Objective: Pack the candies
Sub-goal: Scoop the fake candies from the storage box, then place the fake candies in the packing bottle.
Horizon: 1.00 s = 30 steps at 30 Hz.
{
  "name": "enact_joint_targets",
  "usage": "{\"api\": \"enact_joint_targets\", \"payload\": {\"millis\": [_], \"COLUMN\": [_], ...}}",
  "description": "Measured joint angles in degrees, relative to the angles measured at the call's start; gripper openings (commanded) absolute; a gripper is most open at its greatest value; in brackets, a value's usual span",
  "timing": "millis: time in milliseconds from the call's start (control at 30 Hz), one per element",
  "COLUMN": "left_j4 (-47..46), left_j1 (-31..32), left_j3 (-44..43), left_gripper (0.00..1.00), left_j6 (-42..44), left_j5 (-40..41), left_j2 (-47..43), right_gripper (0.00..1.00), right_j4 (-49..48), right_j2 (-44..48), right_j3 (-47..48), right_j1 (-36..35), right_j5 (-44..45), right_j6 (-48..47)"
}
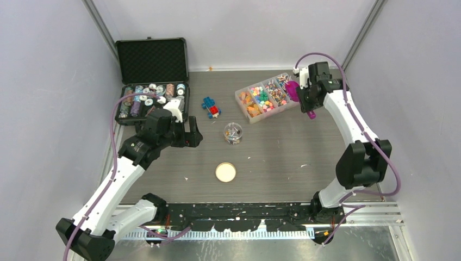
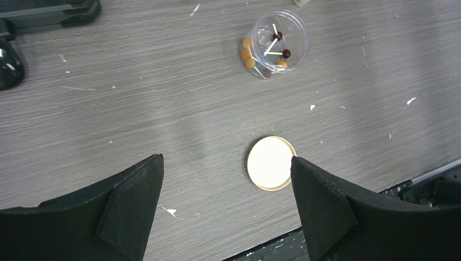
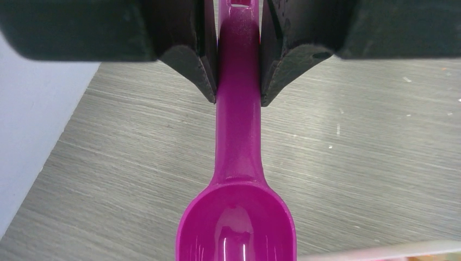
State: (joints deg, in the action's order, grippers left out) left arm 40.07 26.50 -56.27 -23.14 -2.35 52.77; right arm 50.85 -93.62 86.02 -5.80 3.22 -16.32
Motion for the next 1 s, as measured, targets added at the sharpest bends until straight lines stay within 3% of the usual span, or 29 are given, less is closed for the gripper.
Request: {"api": "enact_joint_targets", "payload": {"millis": [400,700,1000], "left_j4": [0.61,0.42,0.44], "left_j1": [0.0,0.0,0.11], "left_j3": [1.7,5.29,5.49], "left_gripper": [0.9,0.93,0.94], "left_j6": [3.1,4.07,4.2], "left_j5": [9.94,13.29,15.74], "left_j2": [-11.34,-16.15,-17.29], "right_gripper": [0.01,0.0,0.0], "right_j4": [-4.79,-4.22,2.73], "right_j2": [11.96,15.3,14.69], "right_j3": [-6.6,-9.57,-9.84], "right_j1": [-5.64,-17.22,-31.52], "right_j5": [-7.72,-7.43,-1.36], "right_j6": [-0.02,-0.11,0.17]}}
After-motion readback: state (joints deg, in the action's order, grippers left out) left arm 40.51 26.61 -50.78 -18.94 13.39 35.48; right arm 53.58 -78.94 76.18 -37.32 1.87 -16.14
